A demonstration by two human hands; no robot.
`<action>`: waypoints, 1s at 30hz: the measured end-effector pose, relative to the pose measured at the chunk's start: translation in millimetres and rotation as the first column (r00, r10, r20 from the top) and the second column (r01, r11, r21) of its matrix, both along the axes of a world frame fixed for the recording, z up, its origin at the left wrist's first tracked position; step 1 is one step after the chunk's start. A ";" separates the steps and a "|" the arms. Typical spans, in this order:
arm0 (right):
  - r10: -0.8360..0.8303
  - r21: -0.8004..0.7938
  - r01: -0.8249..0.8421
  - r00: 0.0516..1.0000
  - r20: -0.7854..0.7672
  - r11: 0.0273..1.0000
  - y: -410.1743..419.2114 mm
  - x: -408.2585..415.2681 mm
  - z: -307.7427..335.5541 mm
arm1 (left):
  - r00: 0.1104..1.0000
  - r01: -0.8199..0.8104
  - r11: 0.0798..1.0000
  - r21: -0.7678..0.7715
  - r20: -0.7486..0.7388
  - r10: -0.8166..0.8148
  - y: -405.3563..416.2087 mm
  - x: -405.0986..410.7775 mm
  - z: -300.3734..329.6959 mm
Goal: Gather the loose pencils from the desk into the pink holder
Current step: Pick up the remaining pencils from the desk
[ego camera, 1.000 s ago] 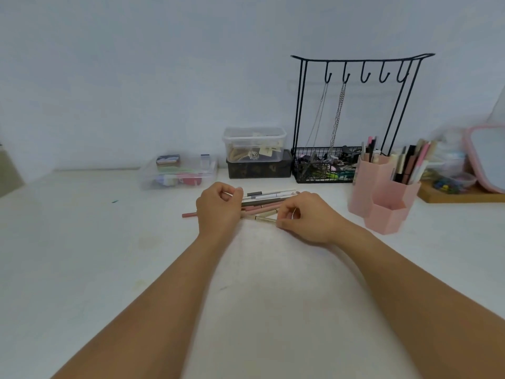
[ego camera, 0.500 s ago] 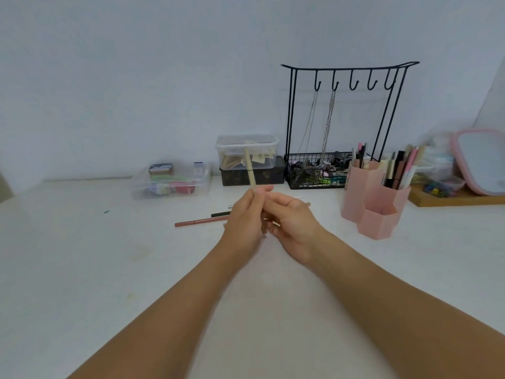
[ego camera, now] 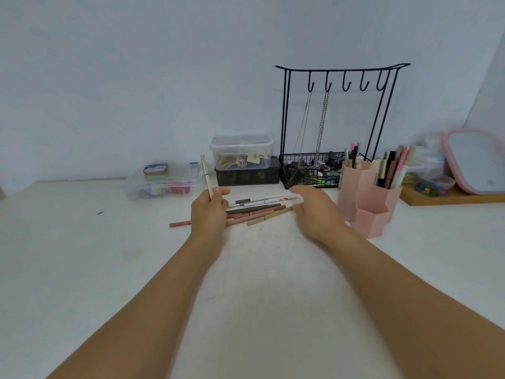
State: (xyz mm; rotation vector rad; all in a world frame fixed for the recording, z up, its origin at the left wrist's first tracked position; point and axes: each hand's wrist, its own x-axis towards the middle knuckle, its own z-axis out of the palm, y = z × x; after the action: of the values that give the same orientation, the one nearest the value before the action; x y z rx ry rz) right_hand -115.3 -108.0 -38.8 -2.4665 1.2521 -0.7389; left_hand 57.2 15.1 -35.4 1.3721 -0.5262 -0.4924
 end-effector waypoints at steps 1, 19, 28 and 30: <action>0.009 0.031 -0.006 0.996 -0.083 0.999 -1.1 -1.2 -1.8 | 1.000 -0.025 1.000 0.016 -0.011 0.025 0.0 3.5 0.2; 0.035 0.331 -0.250 0.841 0.540 0.910 2.7 -3.9 13.8 | 0.986 0.067 0.997 -0.029 -0.151 -0.071 5.6 2.1 5.5; 0.058 0.453 -0.547 0.679 0.731 0.704 77.7 46.6 5.9 | 0.943 0.313 0.930 -0.192 -0.054 -0.329 7.6 -17.2 3.5; 0.112 0.416 -0.510 0.722 0.683 0.753 81.4 53.5 -1.8 | 0.951 0.303 0.941 -0.152 -0.006 -0.308 4.8 -14.9 -1.0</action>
State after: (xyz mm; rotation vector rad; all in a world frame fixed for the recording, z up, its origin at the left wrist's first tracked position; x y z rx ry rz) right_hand -61.8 -26.6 -40.6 -1.6418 0.6122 -0.8181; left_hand 42.3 19.9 -36.4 1.1423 -0.7428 -0.7107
